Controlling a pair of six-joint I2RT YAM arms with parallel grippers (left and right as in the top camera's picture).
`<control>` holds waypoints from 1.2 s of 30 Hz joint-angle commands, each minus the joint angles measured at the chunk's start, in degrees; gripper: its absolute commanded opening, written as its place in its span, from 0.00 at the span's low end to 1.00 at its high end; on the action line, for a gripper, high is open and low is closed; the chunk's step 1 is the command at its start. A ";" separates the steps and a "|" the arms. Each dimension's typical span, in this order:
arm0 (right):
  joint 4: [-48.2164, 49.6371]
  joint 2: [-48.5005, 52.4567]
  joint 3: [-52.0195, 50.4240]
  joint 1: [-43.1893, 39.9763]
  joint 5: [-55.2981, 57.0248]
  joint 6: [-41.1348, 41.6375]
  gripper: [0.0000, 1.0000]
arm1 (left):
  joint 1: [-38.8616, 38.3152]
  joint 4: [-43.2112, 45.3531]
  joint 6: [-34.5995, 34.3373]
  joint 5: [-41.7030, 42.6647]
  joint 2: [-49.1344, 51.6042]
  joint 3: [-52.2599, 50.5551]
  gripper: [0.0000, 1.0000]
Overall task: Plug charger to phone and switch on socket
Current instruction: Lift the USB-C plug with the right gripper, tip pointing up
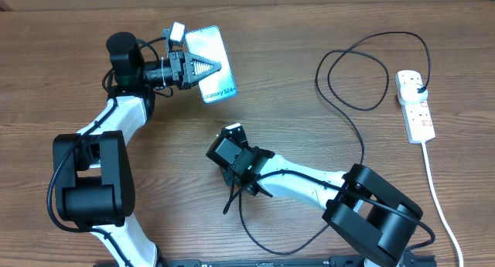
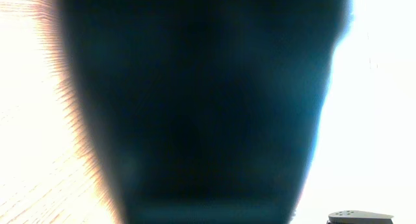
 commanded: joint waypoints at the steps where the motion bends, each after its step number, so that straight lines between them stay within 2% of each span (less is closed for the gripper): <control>1: -2.58 1.40 1.77 -0.11 -0.37 1.81 0.30 | 0.46 0.28 1.03 1.49 -0.66 1.29 0.04; 7: -3.21 1.40 2.01 -0.11 -0.33 2.67 0.22 | 0.46 0.28 1.05 0.98 -0.66 1.29 0.04; 11: -2.97 1.40 2.01 -0.11 -0.46 2.64 0.04 | 0.46 0.28 1.03 1.01 -0.66 1.29 0.04; 16: -5.79 0.70 4.55 -0.22 -5.09 3.54 0.04 | 0.46 0.28 1.05 0.55 -0.66 1.29 0.04; 19: -10.51 -2.71 5.92 -1.14 -7.91 11.82 0.04 | 0.48 0.26 1.01 -0.46 -0.66 1.29 0.04; 21: -12.20 -5.92 5.90 -2.16 -8.20 13.60 0.04 | 0.46 0.24 0.96 -1.53 -0.66 1.29 0.04; 28: -16.83 -19.54 5.64 -9.97 -9.84 12.11 0.04 | 0.13 -4.59 0.61 -5.16 -0.66 1.29 0.04; 36: -16.81 -21.40 5.33 -16.31 -22.40 6.36 0.04 | -2.67 -5.57 0.57 -7.91 -0.66 1.29 0.04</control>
